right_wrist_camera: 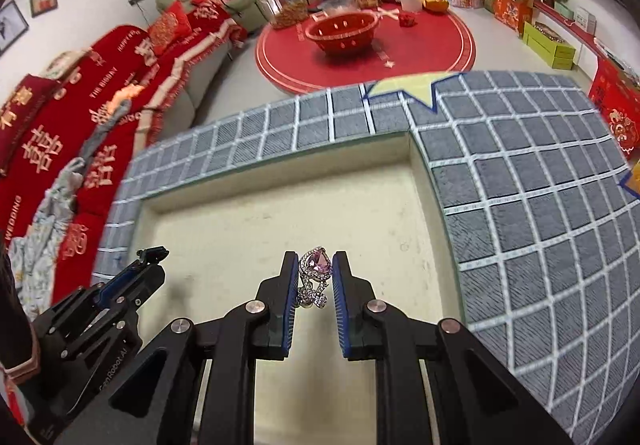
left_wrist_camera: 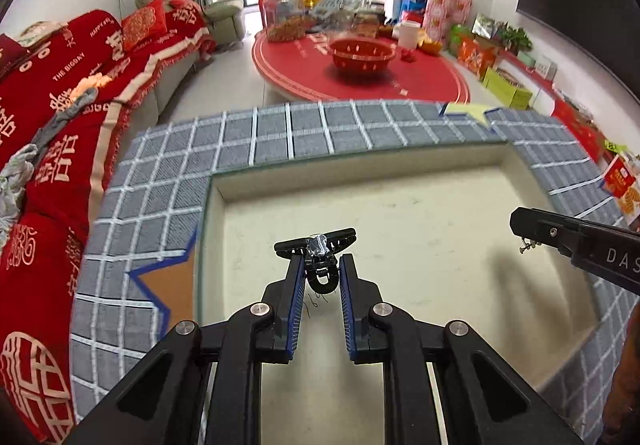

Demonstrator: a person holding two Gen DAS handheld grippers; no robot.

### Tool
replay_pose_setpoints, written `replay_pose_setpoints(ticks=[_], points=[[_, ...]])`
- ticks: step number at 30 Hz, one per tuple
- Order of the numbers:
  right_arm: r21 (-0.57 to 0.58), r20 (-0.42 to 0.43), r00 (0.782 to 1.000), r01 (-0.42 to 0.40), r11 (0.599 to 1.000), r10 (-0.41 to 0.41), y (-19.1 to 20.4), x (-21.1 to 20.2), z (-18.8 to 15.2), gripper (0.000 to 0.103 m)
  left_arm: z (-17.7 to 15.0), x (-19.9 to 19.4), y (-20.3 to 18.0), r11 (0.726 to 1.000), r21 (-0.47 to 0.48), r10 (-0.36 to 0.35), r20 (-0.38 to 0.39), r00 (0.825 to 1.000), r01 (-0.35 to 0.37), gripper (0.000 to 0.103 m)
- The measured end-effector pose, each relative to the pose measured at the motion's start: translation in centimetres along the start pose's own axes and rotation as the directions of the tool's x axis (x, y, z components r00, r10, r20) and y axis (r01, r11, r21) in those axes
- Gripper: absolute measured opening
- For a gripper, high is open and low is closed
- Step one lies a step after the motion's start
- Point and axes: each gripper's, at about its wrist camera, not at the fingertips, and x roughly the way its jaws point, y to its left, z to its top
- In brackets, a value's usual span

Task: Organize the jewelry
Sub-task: 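Carry clip and ring into the tray and open both grippers, then move both tools back toward the remaining jewelry on the mat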

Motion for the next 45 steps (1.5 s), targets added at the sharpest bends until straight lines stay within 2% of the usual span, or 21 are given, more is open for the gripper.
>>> replay_pose_setpoints(ticks=[5,12,14,15,16,17,21,22,23,24,26,29,32,37,39,41,42,45], points=[[0.006,-0.029,0.999,0.032,0.999,-0.032,-0.7,2.4,-0.3,0.019,-0.6,1.4,-1.0,0.999,0.03,0.032,-0.021,0.999,-0.032,0.031],[-0.044,-0.012,0.998,0.065,0.997,-0.066,0.0,2.3,-1.1,0.021,-1.0,1.6,-2.1,0.993,0.085,0.088,-0.009,0.996,-0.087,0.031],[-0.041,-0.015,0.999,0.052,0.998,-0.053,0.0,2.2,-1.1,0.026,-1.0,1.5,-2.0,0.993,0.078,0.087,-0.015,0.996,-0.085,0.031],[-0.031,-0.016,0.999,0.039,0.999,-0.04,0.1,2.1,-1.1,0.037,-1.0,1.3,-1.8,0.995,0.066,0.074,-0.012,0.997,-0.074,0.031],[-0.019,-0.018,0.999,0.032,0.999,-0.032,0.0,2.0,-1.1,0.053,-0.9,1.2,-1.7,0.996,0.054,0.065,-0.01,0.998,-0.064,0.031],[-0.009,-0.015,1.0,0.024,1.0,-0.025,-0.1,1.9,-1.1,0.058,-0.9,1.0,-1.6,0.997,0.045,0.059,-0.013,0.998,-0.059,0.031],[0.01,0.0,1.0,-0.003,1.0,0.003,0.0,1.1,-1.2,0.061,-0.9,0.1,-1.2,0.997,0.035,0.062,0.008,0.998,-0.062,0.031],[0.022,0.004,1.0,-0.013,1.0,0.013,-0.1,0.8,-1.2,0.062,-0.9,-0.2,-1.1,0.998,0.033,0.061,0.014,0.998,-0.062,0.042],[0.033,0.009,1.0,-0.022,0.999,0.022,-0.2,0.5,-1.2,0.063,-0.9,-0.5,-1.1,0.998,0.028,0.058,0.021,0.998,-0.059,0.062],[0.046,0.017,0.999,-0.036,0.998,0.035,-0.3,0.1,-1.2,0.065,-1.0,-1.0,-0.9,0.998,0.014,0.065,0.036,0.997,-0.065,0.103],[0.064,0.034,0.998,-0.054,0.996,0.052,-0.4,-0.9,-1.2,0.067,-1.2,-2.6,-0.6,0.997,-0.008,0.079,0.101,0.992,-0.079,0.103],[0.069,0.052,0.997,-0.068,0.995,0.065,-0.3,-2.2,-1.4,0.069,-1.1,-4.3,-0.6,0.997,0.01,0.07,0.103,0.992,-0.071,0.103],[0.072,0.073,0.994,-0.089,0.993,0.083,-0.3,-4.1,-1.8,0.077,-1.5,-6.7,-0.2,0.997,0.005,0.075,0.137,0.988,-0.076,0.103],[0.06,0.121,0.987,-0.116,0.991,0.109,-0.1,-7.8,-3.3,0.08,-2.9,-10.1,1.1,0.999,-0.026,0.04,0.148,0.988,-0.037,0.103],[0.056,0.14,0.983,-0.129,0.99,0.12,0.0,-9.3,-4.1,0.081,-3.9,-11.3,1.8,0.999,-0.032,-0.001,0.134,0.991,0.005,0.103],[0.041,0.162,0.978,-0.136,0.99,0.127,0.1,-11.0,-5.1,0.093,-5.3,-12.2,1.8,1.0,-0.026,-0.013,0.137,0.991,0.017,0.103],[0.032,0.171,0.977,-0.135,0.99,0.127,0.3,-11.7,-5.6,0.103,-6.0,-12.7,1.7,1.0,-0.024,-0.01,0.143,0.99,0.014,0.103],[-0.007,0.224,0.965,-0.136,0.991,0.134,0.9,-14.1,-7.4,0.103,-8.3,-14.4,1.8,1.0,-0.015,-0.008,0.165,0.986,0.011,0.103]])
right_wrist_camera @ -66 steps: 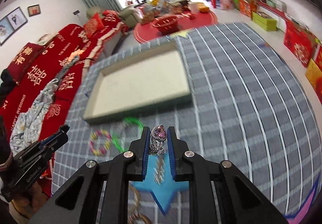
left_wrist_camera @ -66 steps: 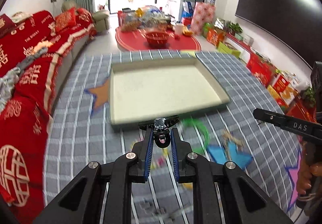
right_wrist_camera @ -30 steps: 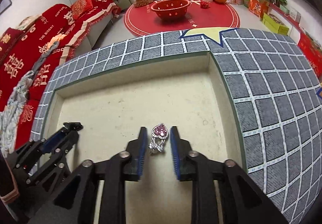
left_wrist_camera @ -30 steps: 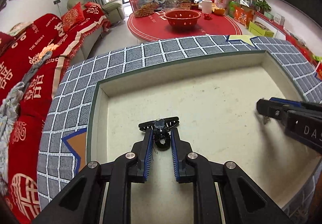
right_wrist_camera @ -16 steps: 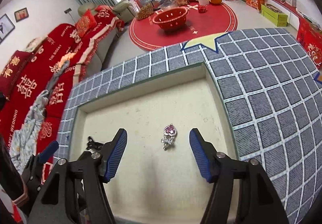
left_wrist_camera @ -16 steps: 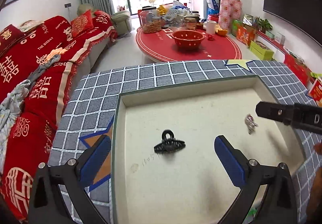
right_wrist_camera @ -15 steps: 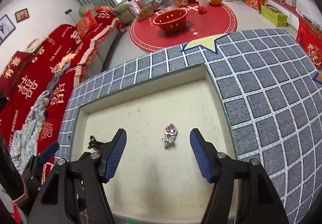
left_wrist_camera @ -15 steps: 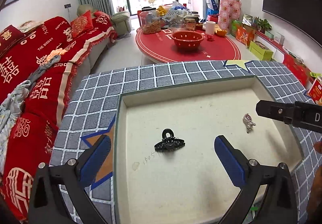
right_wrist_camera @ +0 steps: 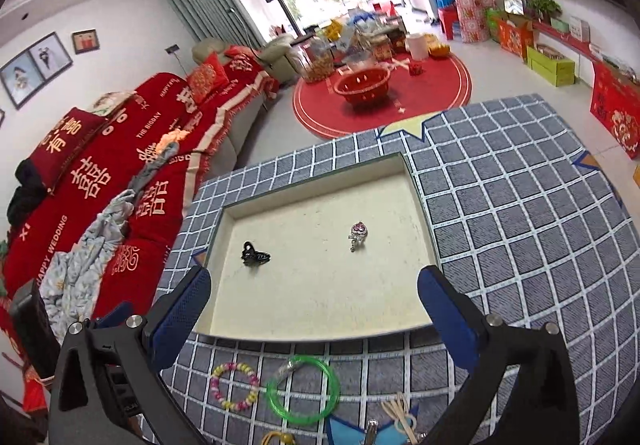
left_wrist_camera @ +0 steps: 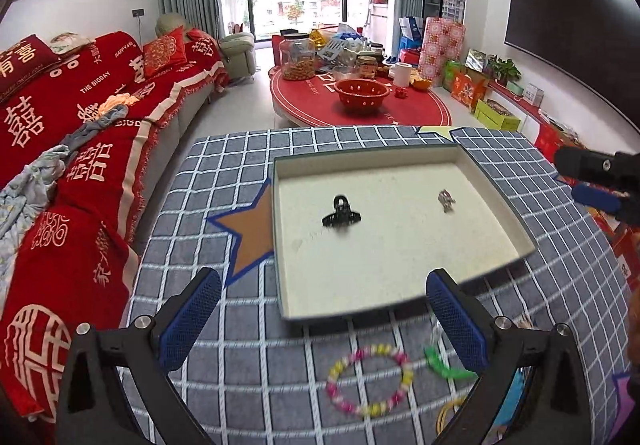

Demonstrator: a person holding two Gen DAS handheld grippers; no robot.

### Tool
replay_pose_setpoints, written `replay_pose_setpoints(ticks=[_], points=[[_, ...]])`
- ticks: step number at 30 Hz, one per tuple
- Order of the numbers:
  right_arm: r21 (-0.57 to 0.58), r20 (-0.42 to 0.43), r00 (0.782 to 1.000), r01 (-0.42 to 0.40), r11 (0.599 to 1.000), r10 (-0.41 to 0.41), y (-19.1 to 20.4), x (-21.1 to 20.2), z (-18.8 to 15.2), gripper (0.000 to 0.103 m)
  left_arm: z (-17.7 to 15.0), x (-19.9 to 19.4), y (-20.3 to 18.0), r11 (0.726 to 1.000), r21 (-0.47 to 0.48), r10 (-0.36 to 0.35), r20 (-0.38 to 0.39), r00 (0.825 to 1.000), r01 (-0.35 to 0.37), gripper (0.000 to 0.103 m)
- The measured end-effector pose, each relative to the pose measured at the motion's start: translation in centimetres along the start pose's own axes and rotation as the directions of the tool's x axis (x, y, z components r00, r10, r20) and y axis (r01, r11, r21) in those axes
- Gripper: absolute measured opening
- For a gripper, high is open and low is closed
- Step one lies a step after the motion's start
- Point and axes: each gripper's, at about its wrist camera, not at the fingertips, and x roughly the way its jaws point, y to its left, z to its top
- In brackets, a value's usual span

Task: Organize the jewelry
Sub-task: 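Move both tools back toward the remaining jewelry on the mat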

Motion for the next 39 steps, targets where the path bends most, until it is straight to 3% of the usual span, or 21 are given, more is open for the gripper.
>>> replay_pose_setpoints(ticks=[5,12,20,29,34,39], points=[[-0.006,0.021,0.999,-0.027,1.0,0.027,0.3,-3.2,-2.7,0.103,-2.9,-2.2,0.5,1.0,-0.011,-0.006,0.013,1.0,0.006,0.103],[-0.001,-0.068,0.997,-0.02,1.0,0.02,-0.3,-5.6,-7.3,0.103,-7.0,-2.5,0.4,0.999,-0.022,-0.045,-0.05,0.998,0.044,0.103],[-0.064,-0.159,0.985,0.057,0.996,-0.067,-0.8,-6.7,-14.5,0.103,-10.4,-0.8,-0.5,1.0,0.025,-0.008,-0.149,0.989,0.012,0.103],[-0.122,-0.227,0.962,0.123,0.985,-0.148,-1.3,-6.8,-21.1,0.103,-10.6,1.0,0.6,0.999,-0.03,-0.028,-0.191,0.981,0.023,0.103],[-0.088,-0.208,0.959,0.176,0.98,-0.191,-2.1,-6.9,-21.5,0.103,-9.7,2.1,1.5,0.997,-0.07,0.006,-0.19,0.982,-0.02,0.103],[-0.125,-0.206,0.946,0.227,0.966,-0.249,-2.4,-7.0,-21.8,0.103,-8.6,3.9,2.2,0.994,-0.106,0.02,-0.2,0.98,-0.042,0.103]])
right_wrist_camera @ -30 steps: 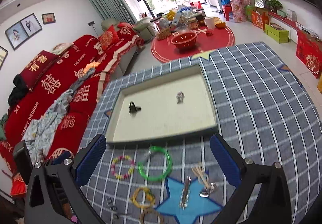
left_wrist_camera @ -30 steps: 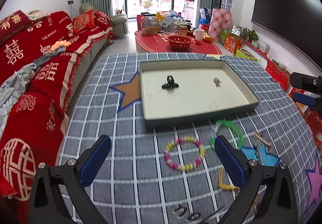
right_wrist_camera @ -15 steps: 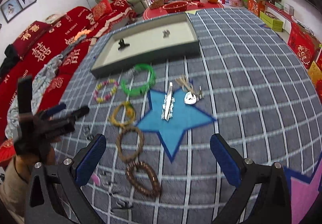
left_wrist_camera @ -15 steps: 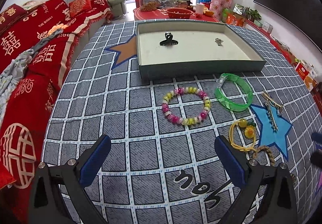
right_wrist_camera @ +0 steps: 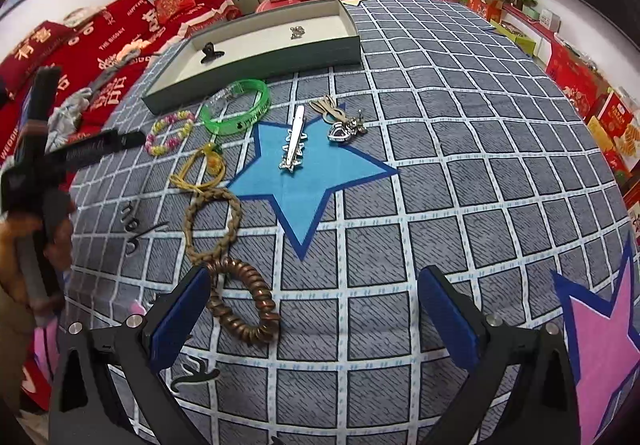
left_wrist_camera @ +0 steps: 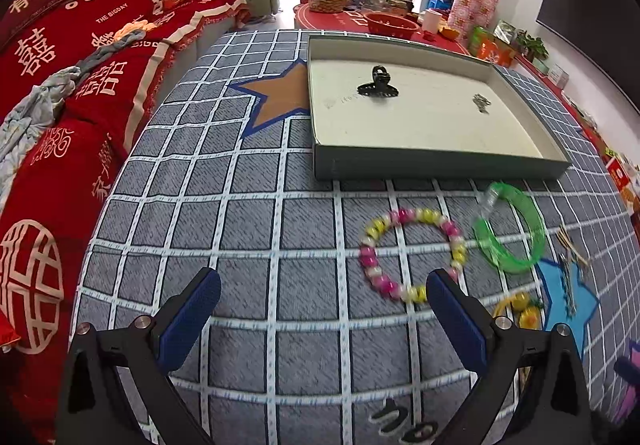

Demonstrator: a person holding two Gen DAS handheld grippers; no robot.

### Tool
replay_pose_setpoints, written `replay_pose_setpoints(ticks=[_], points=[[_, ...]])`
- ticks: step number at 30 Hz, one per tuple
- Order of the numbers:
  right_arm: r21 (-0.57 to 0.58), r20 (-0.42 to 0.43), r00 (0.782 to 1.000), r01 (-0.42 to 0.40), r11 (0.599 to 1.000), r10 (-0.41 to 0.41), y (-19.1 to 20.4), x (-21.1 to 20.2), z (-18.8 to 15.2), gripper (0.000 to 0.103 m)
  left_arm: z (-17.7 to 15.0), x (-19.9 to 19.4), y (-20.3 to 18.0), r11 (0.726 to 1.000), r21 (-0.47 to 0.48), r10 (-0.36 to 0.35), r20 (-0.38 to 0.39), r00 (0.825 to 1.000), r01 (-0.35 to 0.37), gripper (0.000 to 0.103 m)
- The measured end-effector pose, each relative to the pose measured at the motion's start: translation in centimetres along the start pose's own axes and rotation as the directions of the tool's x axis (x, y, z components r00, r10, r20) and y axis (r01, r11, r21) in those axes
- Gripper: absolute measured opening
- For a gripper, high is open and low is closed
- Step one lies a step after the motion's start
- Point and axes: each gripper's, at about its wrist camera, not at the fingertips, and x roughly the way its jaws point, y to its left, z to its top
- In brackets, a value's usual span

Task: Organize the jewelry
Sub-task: 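Move both tools back toward the remaining jewelry on the mat, then grasp the beaded bracelet with the left gripper while the right grasps the brown coiled bracelet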

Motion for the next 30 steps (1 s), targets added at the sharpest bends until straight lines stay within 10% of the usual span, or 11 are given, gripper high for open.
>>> replay_pose_setpoints(ticks=[14,17,23,26,30], points=[[-0.159,-0.011,0.993,0.112,0.981,-0.115,3.1,1.2,-1.7,0.072,0.9,2.3,-3.0,0.994,0.102,0.028,-0.011,1.0,-0.027,0.096],[-0.177,-0.007,0.994,0.104,0.979,-0.107,3.6,1.1,-1.9,0.067,0.7,1.9,-3.7,0.992,0.126,0.005,-0.005,1.0,-0.005,0.083],[-0.21,-0.013,0.997,0.075,0.975,-0.079,4.7,0.8,-2.1,0.04,0.6,1.4,-4.9,0.984,0.169,-0.058,-0.009,0.998,0.059,0.023],[-0.216,-0.015,0.997,0.066,0.974,-0.071,5.1,0.7,-2.2,0.013,0.4,1.1,-5.0,0.983,0.17,-0.072,-0.014,0.997,0.073,0.022],[-0.177,-0.013,0.999,0.036,0.984,-0.039,4.6,0.3,-2.0,0.012,0.3,0.6,-4.0,0.985,0.121,-0.123,-0.028,0.992,0.125,0.022]])
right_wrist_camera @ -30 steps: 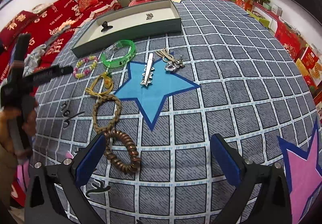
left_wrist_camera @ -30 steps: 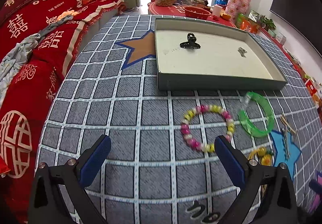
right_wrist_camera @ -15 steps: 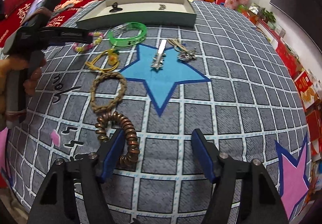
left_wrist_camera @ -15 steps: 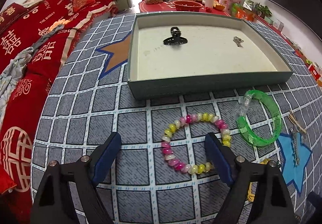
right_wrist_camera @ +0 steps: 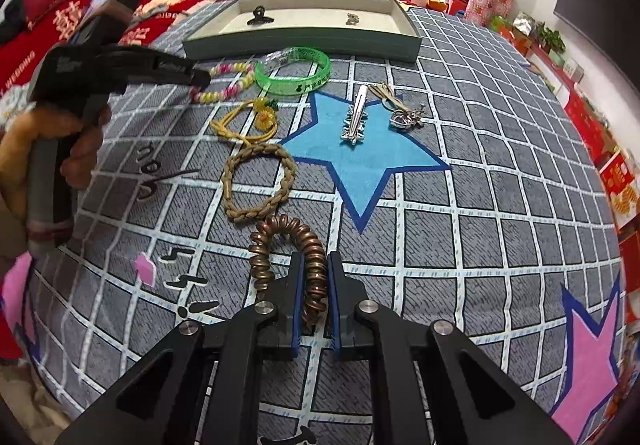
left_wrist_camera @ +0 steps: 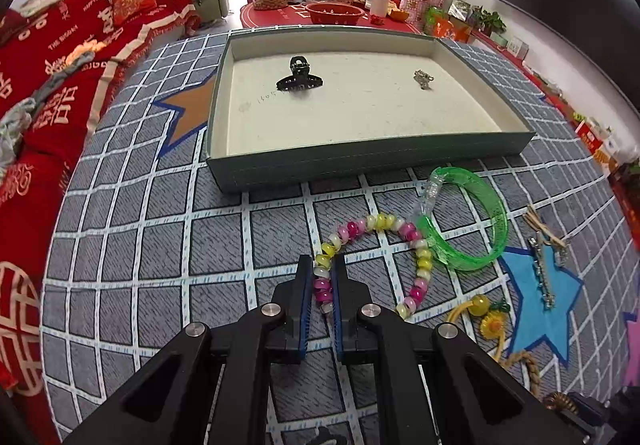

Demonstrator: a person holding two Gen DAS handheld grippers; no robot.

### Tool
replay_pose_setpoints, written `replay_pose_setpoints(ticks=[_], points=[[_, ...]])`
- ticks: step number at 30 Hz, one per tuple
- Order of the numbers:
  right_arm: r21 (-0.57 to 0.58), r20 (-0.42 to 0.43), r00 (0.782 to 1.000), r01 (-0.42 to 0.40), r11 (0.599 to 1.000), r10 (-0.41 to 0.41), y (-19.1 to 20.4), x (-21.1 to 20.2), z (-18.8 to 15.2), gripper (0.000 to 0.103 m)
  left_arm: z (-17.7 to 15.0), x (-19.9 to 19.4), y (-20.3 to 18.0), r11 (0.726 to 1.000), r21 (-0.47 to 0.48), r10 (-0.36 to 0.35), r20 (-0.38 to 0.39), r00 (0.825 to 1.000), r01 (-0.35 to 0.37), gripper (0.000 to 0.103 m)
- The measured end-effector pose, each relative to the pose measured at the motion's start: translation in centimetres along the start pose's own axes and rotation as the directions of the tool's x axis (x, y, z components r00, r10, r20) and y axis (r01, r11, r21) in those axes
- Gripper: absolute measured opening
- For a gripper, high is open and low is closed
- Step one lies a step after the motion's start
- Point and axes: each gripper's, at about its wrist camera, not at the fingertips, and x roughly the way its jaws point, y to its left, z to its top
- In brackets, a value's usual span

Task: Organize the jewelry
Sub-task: 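Grasp the beaded bracelet with the left gripper while the right grasps the brown coiled bracelet, then carry both bracelets into the tray and open both grippers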

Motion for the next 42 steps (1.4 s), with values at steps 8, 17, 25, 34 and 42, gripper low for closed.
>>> replay_pose_setpoints(ticks=[8,17,25,34,42], points=[[0.116,0.067,0.995,-0.085,0.99,0.078,-3.1,-2.3,2.5,0.012,0.5,-3.5,0.7,0.997,-0.029,-0.068,0.058,0.996,0.07,0.022],[0.095,0.156,0.985,-0.092,0.991,0.076,-5.4,-4.8,8.7,0.012,3.8,-7.5,1.4,0.991,-0.048,-0.114,0.131,0.985,0.121,0.022],[0.092,0.196,0.972,-0.149,0.984,0.129,-7.0,-4.5,16.5,0.012,8.0,-7.8,2.0,0.996,-0.032,-0.081,0.155,0.985,0.087,0.022],[0.088,0.138,0.98,-0.159,0.983,0.146,-7.2,-0.2,23.3,0.012,12.7,-4.0,1.5,0.998,0.041,-0.056,0.062,0.997,0.054,0.022],[0.113,0.031,0.989,-0.144,0.983,0.142,-7.7,6.4,26.6,0.012,13.3,1.3,0.9,0.996,0.072,-0.043,-0.047,0.998,0.047,0.022]])
